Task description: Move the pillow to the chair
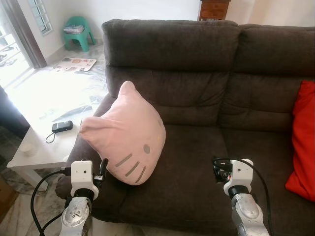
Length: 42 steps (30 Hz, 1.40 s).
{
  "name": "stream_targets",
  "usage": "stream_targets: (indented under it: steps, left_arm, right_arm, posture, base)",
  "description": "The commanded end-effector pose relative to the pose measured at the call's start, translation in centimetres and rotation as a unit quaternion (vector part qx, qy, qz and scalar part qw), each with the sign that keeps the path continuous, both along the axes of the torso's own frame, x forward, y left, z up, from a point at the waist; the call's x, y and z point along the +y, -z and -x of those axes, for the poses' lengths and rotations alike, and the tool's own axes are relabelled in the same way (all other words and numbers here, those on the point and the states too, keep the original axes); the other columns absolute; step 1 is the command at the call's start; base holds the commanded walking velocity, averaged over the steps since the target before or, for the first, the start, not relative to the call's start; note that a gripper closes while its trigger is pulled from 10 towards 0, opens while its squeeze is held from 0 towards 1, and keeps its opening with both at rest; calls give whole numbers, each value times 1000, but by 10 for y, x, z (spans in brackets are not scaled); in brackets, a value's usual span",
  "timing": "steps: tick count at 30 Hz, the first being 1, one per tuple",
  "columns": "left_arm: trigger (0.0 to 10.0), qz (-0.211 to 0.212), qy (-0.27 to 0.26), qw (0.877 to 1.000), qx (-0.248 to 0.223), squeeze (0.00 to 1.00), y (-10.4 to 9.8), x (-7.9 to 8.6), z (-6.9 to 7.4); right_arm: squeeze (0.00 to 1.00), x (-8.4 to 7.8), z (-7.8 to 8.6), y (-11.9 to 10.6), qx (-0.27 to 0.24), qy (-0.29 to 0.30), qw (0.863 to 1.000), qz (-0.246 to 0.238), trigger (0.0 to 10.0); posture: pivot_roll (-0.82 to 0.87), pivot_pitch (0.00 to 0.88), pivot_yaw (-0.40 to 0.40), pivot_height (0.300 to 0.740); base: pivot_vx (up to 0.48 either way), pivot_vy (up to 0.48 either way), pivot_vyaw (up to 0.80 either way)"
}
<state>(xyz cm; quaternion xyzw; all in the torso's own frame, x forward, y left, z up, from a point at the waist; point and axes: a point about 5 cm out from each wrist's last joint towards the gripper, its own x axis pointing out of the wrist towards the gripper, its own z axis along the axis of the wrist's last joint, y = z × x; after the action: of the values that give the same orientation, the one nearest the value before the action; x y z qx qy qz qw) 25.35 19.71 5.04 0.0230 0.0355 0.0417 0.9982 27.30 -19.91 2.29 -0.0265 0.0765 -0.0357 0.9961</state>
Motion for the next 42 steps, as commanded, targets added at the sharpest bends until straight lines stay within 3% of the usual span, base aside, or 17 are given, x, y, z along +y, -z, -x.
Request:
stream_targets:
  steps: [1, 36, 39, 42]
  left_arm:
    - [10000, 6, 3, 1000, -1, 0, -1, -2, -3]
    - [10000, 12, -6, 1000, -8, 0, -1, 0, -7]
    - [10000, 13, -9, 1000, 15, 0, 6, 2, -8]
    - [10000, 10, 1, 998, 68, 0, 23, 3, -6]
  right_arm:
    - [0, 3, -4, -2, 0, 0, 1000, -4, 10000]
    - [0, 12, -11, -4, 1, -3, 1000, -16, 10000]
    - [0, 11, -12, -3, 6, -2, 1000, -15, 10000]
    - [0, 2, -10, 4, 28, 23, 999, -28, 10000]
  posture:
    - [47, 0, 27, 740]
    - [58, 0, 22, 740]
    - [58, 0, 22, 740]
    - [60, 0, 20, 740]
  base:
    - [0, 0, 0]
    - [-251, 0, 0]
    - [0, 0, 0]
    - [0, 0, 0]
